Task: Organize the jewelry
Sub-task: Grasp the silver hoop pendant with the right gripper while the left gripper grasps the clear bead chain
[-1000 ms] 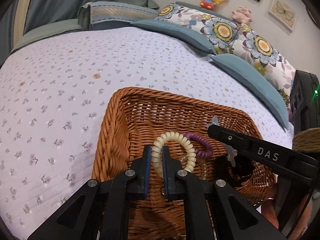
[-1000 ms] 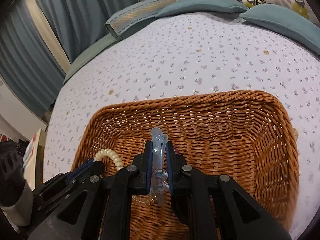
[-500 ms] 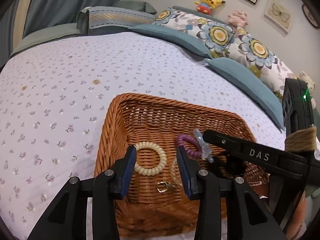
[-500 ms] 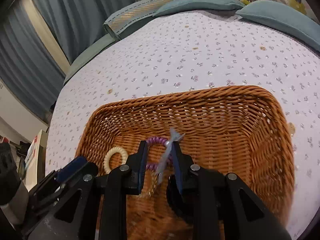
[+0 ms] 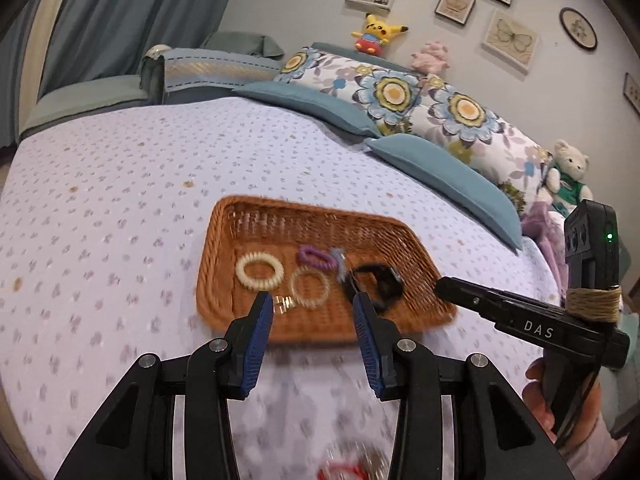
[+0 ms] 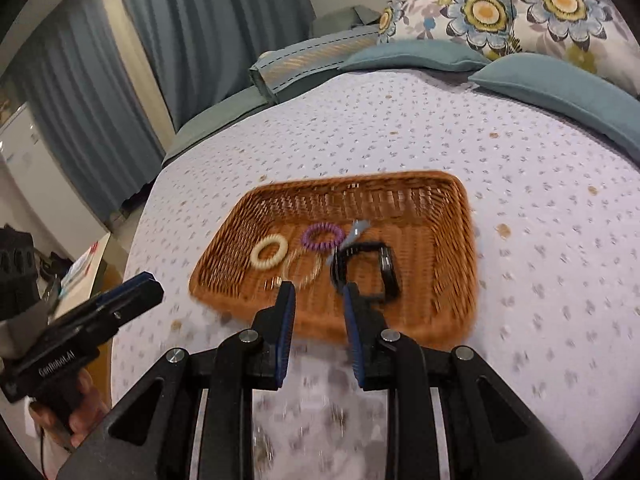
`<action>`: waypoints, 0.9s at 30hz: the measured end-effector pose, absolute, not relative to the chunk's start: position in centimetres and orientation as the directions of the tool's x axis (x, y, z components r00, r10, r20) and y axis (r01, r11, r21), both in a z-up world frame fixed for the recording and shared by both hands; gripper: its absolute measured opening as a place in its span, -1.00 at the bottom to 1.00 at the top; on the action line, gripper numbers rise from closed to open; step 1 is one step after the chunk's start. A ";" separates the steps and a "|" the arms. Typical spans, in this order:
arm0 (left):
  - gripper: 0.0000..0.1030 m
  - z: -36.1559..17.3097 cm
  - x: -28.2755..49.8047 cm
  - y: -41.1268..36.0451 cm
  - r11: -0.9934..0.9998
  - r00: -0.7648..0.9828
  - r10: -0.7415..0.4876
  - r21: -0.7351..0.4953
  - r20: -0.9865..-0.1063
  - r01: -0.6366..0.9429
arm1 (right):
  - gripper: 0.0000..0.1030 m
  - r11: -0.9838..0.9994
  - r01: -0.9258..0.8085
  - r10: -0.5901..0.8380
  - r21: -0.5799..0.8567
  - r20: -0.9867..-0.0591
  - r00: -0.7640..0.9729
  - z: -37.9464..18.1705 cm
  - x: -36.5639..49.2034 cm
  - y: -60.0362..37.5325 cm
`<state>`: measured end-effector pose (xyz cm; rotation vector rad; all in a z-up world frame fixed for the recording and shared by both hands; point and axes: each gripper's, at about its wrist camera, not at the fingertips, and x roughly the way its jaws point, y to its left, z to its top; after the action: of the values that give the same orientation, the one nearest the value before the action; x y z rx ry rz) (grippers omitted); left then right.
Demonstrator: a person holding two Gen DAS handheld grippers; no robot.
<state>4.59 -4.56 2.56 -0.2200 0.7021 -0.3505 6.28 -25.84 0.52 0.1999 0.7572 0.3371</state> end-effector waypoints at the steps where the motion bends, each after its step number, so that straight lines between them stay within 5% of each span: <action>1: -0.18 2.4 3.6 -4.5 0.918 0.703 -0.389 -0.317 -0.596 0.239 | -0.47 0.929 -0.233 0.367 0.286 -0.642 0.673 0.2 5.3 -25.8; 27: -0.25 -7.1 0.6 -5.3 0.850 0.470 -0.526 -0.464 -0.709 0.251 | -0.47 0.947 -0.264 0.304 0.183 -0.777 0.552 -8.9 3.3 -24.0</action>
<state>0.57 -5.32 -7.13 -0.3153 0.9722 -0.4852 3.26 -24.05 -8.92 0.0470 0.9272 0.3358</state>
